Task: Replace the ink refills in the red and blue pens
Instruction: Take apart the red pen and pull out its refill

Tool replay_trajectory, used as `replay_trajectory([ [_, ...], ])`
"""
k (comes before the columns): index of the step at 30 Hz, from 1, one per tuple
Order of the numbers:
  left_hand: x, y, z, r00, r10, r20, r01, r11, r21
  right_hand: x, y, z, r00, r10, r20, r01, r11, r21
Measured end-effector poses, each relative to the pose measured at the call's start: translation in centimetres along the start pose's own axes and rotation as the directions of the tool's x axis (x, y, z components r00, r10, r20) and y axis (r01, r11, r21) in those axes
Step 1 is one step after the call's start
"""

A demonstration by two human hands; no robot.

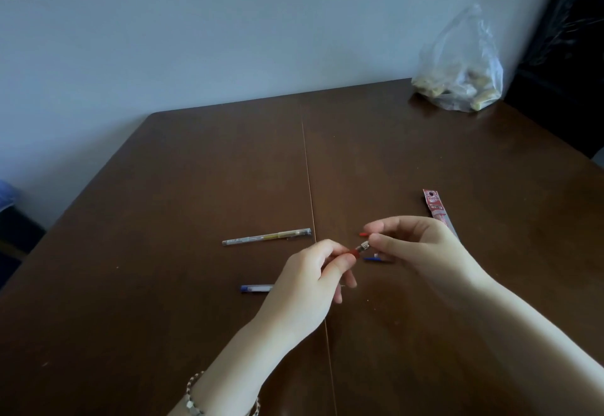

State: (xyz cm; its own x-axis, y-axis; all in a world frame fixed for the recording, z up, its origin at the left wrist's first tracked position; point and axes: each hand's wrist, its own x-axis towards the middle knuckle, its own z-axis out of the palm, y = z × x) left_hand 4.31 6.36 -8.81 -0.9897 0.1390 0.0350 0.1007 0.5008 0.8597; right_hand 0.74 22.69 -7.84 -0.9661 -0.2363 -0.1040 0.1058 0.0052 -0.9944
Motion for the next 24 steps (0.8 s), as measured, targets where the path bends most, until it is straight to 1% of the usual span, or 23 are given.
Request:
replay_trajectory([
  [4, -0.2, -0.2, 0.0, 1.000, 0.009, -0.018, -0.008, 0.999, 0.033, -0.3, -0.4, -0.1, 0.999, 0.032, 0.024, -0.027, 0.984, -0.176],
  [7, -0.4, -0.3, 0.1, 0.999, 0.030, -0.023, -0.028, 0.998, 0.056, -0.4, -0.3, 0.4, 0.999, 0.034, 0.015, -0.029, 0.975, -0.220],
  [10, -0.5, -0.3, -0.1, 0.999, 0.041, -0.014, -0.040, 0.997, 0.066, -0.4, -0.1, 0.2, 0.998, 0.026, 0.056, -0.015, 0.983, -0.186],
  [12, -0.6, -0.3, -0.1, 0.999, 0.042, -0.016, -0.041, 0.997, 0.072, -0.5, -0.1, 0.2, 0.994, 0.062, 0.085, -0.049, 0.988, -0.147],
  [15, -0.6, -0.4, -0.2, 0.999, 0.050, -0.018, -0.048, 0.994, 0.093, -0.5, 0.0, 0.5, 0.995, 0.084, 0.061, -0.074, 0.986, -0.147],
  [18, -0.7, -0.5, -0.4, 0.999, 0.036, 0.005, -0.037, 0.994, 0.104, -0.3, -0.1, 0.0, 0.998, 0.032, 0.056, -0.025, 0.993, -0.112],
  [20, -0.8, -0.7, -0.6, 1.000, 0.016, 0.008, -0.017, 0.993, 0.115, -0.3, -0.5, -0.9, 1.000, -0.007, 0.017, 0.008, 0.997, -0.080],
  [21, -0.8, -0.8, -0.7, 1.000, 0.010, 0.003, -0.010, 0.992, 0.126, -0.2, -0.6, -1.5, 0.999, -0.039, -0.029, 0.035, 0.994, -0.106],
  [22, -0.9, -1.0, -0.8, 1.000, 0.006, -0.005, -0.005, 0.991, 0.137, 0.1, -0.5, -2.3, 0.991, -0.089, -0.099, 0.069, 0.979, -0.193],
  [23, -0.9, -1.1, -0.9, 1.000, 0.005, -0.015, -0.002, 0.990, 0.144, 0.6, -0.4, -3.3, 0.972, -0.155, -0.175, 0.089, 0.938, -0.336],
  [24, -1.0, -1.2, -1.0, 1.000, 0.003, -0.025, 0.001, 0.989, 0.146, 1.1, -0.2, -4.2, 0.949, -0.225, -0.221, 0.087, 0.861, -0.502],
])
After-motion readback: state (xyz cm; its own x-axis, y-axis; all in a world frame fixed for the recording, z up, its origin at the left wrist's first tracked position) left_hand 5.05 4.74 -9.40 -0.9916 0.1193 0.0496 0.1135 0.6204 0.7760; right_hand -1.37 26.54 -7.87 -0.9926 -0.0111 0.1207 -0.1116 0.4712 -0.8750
